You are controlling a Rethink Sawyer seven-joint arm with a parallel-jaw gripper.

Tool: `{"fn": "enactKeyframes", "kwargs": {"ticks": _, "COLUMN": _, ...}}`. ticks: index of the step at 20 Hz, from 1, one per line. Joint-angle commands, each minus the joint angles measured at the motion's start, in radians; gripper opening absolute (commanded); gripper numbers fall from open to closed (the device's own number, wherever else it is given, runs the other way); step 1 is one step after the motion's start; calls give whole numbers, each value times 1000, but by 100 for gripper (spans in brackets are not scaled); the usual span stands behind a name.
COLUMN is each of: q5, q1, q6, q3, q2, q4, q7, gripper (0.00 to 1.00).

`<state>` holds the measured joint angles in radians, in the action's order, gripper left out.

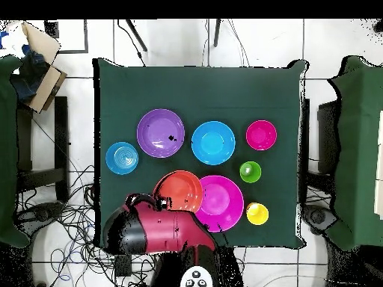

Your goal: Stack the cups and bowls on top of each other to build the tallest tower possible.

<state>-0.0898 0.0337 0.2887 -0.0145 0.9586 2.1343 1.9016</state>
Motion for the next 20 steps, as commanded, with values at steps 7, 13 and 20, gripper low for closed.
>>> {"fn": "enactKeyframes", "kwargs": {"ticks": 7, "q5": -91, "q1": 149, "q6": 23, "q3": 208, "q2": 69, "q4": 73, "q7": -74, "gripper": 0}}
{"fn": "enactKeyframes", "kwargs": {"ticks": 13, "q5": -110, "q1": 204, "q6": 30, "q3": 259, "q2": 91, "q4": 96, "q7": -84, "gripper": 0}}
{"fn": "enactKeyframes", "kwargs": {"ticks": 20, "q5": -142, "q1": 281, "q6": 37, "q3": 311, "q2": 115, "q4": 126, "q7": -104, "gripper": 0}}
